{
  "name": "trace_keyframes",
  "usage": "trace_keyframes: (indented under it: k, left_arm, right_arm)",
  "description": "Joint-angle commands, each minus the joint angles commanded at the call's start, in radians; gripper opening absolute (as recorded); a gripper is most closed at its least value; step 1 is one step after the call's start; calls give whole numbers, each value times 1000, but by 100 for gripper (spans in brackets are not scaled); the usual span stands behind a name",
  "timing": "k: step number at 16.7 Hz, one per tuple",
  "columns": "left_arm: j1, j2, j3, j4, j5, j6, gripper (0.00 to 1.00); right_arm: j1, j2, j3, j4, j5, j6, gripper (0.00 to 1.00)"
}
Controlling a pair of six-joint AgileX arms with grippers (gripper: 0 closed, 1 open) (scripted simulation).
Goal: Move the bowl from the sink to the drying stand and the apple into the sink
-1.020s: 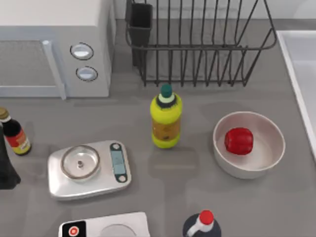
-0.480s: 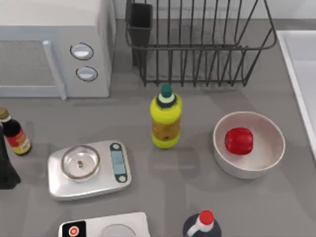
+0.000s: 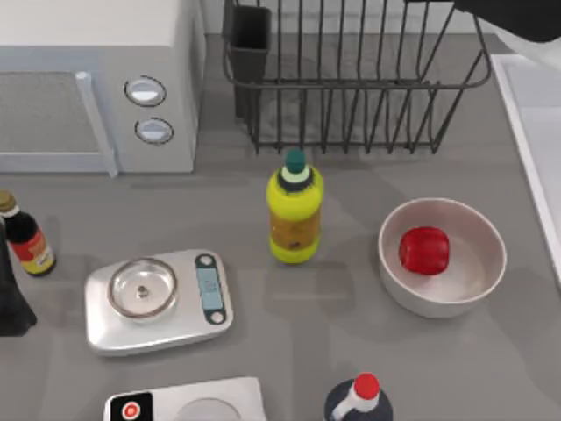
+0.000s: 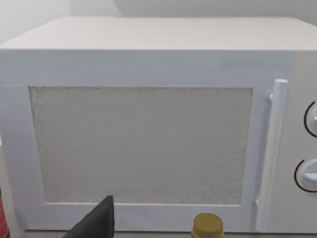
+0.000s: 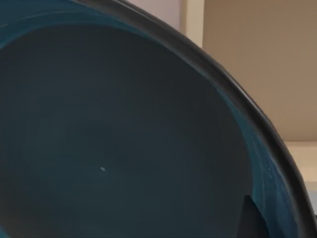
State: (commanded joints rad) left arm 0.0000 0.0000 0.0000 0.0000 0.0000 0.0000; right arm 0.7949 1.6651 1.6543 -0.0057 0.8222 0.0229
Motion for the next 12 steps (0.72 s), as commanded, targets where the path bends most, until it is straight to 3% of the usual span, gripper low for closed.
trace_keyframes:
  k: [6, 12]
  left_arm:
    - [0, 0, 0, 0, 0, 0, 100]
    - [0, 0, 0, 0, 0, 0, 100]
  right_arm:
    - [-16, 35, -22, 32, -14, 0, 0]
    - [-76, 196, -141, 345, -70, -2, 0]
